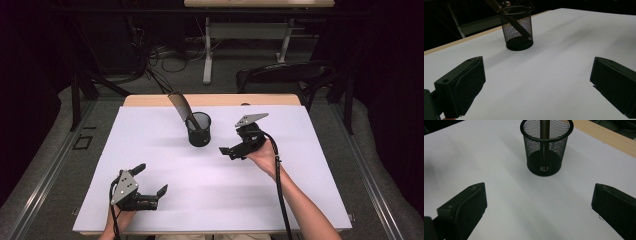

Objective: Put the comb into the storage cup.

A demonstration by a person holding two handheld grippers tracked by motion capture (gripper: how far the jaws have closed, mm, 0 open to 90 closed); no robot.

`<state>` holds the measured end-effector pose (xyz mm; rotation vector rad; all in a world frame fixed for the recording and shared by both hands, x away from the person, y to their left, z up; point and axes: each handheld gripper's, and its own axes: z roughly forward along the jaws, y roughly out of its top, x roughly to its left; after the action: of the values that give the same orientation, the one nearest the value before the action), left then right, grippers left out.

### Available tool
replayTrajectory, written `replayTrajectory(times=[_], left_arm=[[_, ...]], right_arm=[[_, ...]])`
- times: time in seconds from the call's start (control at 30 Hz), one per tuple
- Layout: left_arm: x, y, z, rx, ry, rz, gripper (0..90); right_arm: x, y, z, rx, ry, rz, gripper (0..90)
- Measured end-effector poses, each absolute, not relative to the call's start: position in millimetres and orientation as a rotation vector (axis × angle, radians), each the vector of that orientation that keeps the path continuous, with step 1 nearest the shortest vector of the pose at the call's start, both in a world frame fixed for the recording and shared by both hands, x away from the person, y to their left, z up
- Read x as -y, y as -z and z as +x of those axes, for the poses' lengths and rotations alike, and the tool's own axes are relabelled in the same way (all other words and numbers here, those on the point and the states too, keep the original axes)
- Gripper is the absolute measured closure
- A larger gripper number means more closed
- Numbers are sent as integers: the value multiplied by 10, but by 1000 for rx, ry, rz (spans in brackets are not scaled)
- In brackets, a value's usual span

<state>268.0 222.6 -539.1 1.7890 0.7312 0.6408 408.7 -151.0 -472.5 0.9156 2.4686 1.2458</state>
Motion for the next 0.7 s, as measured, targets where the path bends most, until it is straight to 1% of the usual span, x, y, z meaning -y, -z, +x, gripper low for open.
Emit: replayTrajectory(times=[0.7], left_arm=[[-2233, 5391, 2681, -735, -640, 1789, 2]], right_arm=[[1817, 4783, 3759, -2489, -1188, 921, 0]])
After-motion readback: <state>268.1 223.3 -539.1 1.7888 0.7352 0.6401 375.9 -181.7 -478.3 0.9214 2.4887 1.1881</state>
